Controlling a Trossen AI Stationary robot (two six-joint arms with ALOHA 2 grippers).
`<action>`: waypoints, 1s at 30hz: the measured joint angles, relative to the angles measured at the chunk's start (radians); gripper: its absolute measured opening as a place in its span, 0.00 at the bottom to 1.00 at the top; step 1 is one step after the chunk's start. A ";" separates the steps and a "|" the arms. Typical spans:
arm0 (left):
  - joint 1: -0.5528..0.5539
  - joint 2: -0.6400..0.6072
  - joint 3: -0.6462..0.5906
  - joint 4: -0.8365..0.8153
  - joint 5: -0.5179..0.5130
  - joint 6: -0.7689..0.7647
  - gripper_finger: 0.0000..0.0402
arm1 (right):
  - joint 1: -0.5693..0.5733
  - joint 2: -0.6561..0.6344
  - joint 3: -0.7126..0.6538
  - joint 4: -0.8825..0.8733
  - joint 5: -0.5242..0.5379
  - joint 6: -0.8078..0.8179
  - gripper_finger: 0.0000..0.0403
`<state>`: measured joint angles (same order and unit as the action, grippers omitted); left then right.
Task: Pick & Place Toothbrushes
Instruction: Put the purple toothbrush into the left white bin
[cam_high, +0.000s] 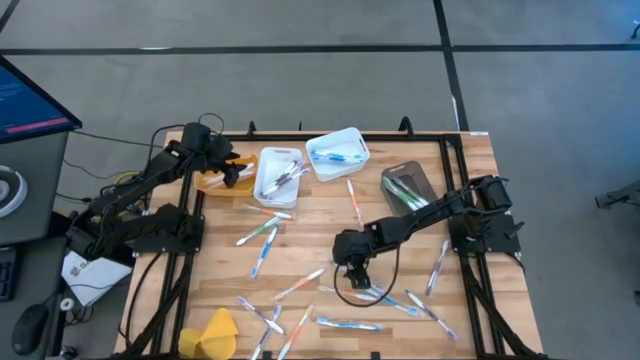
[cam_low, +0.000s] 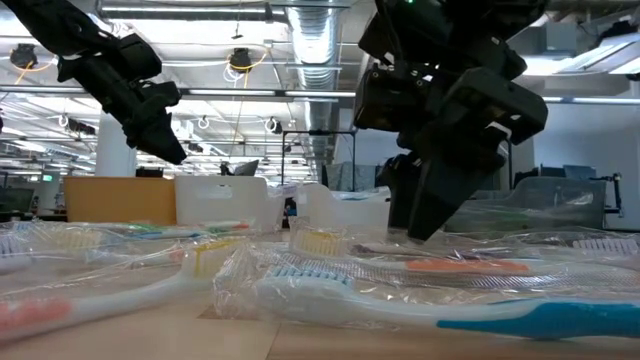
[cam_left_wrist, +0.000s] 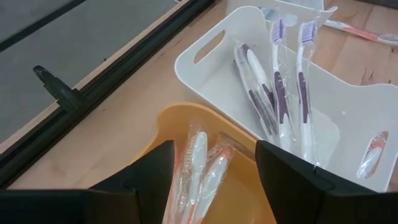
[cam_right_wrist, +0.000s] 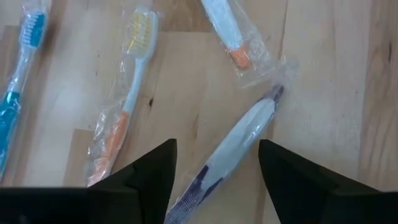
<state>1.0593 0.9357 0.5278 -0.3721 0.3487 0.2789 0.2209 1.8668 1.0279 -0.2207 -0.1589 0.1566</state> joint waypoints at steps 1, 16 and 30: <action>0.000 0.000 0.000 0.000 0.000 0.000 0.55 | -0.001 0.000 0.000 0.000 0.000 -0.003 0.54; 0.000 0.000 0.000 0.006 0.000 0.000 0.55 | -0.007 0.000 0.000 -0.002 -0.005 -0.033 0.31; 0.000 0.000 0.000 0.007 0.000 0.000 0.55 | -0.015 -0.001 0.000 -0.002 -0.028 -0.052 0.13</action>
<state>1.0595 0.9359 0.5278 -0.3653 0.3485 0.2787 0.2058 1.8660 1.0283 -0.2226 -0.1868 0.1050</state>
